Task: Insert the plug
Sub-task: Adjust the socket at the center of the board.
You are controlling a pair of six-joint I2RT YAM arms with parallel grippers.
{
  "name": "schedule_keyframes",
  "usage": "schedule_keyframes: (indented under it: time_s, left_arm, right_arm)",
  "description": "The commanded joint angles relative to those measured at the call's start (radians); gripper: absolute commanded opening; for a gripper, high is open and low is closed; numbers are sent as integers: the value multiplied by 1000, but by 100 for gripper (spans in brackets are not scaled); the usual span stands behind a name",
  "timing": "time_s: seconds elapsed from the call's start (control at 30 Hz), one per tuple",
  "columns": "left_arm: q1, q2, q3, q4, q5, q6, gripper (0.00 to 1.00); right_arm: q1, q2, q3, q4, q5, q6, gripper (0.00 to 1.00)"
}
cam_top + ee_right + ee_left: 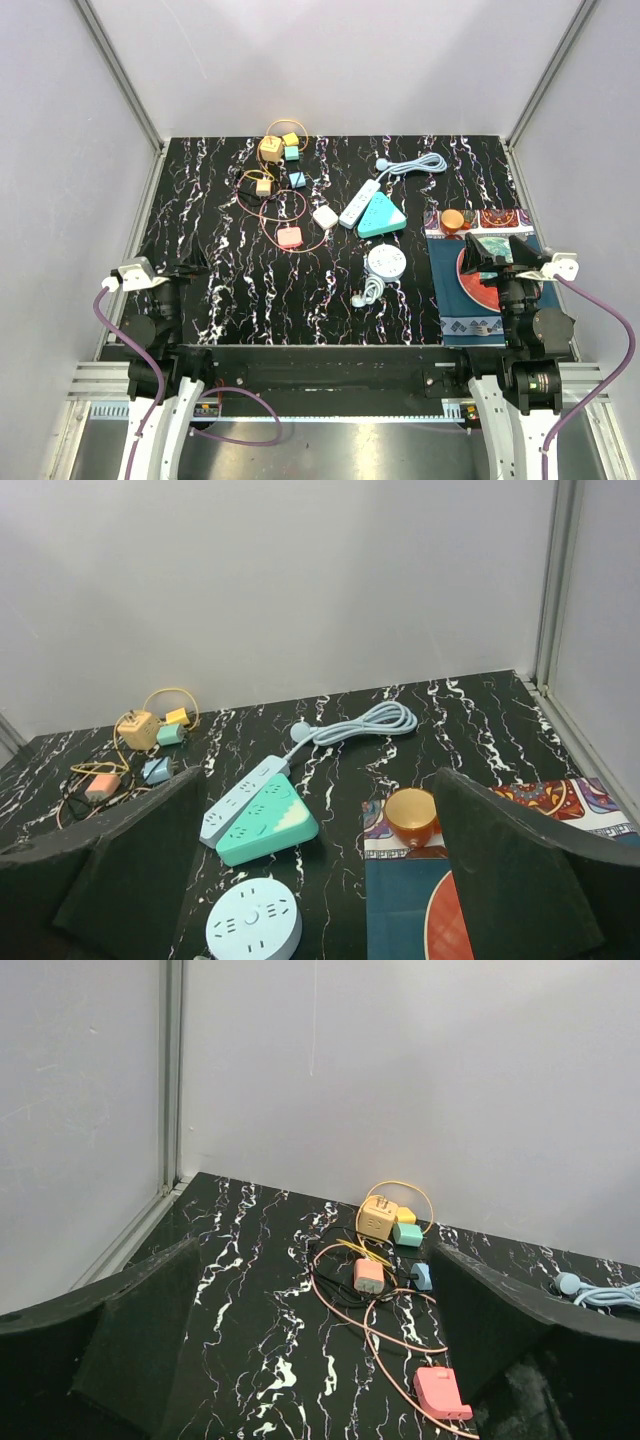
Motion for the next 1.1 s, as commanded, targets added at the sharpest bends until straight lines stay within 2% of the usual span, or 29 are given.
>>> schedule_keyframes:
  time_s: [0.0,0.17,0.3,0.47,0.73,0.93,1.07]
  left_arm:
    - [5,-156,4,63,30,8,99]
    - [3,-162,9,43,25,-2,99]
    - [2,-159,29,8,19,-70,99]
    - [-3,-118,60,-58,4,-144,99]
    - [-15,-110,76,-153,-7,-213,99]
    - [-38,-122,95,-215,-7,-224,99]
    - [-50,-124,103,-233,-4,-226,99]
  right_arm:
    - [-3,13,32,8,-33,2,100]
    - [-3,43,47,-24,-58,77,100]
    - [-3,163,99,-87,-165,142,100]
    - [-3,302,208,-249,-205,180,100]
    - [-3,585,343,-489,-246,162,100]
    - [-5,851,398,-561,-360,183,100]
    - [30,1083,434,-578,-357,250,100]
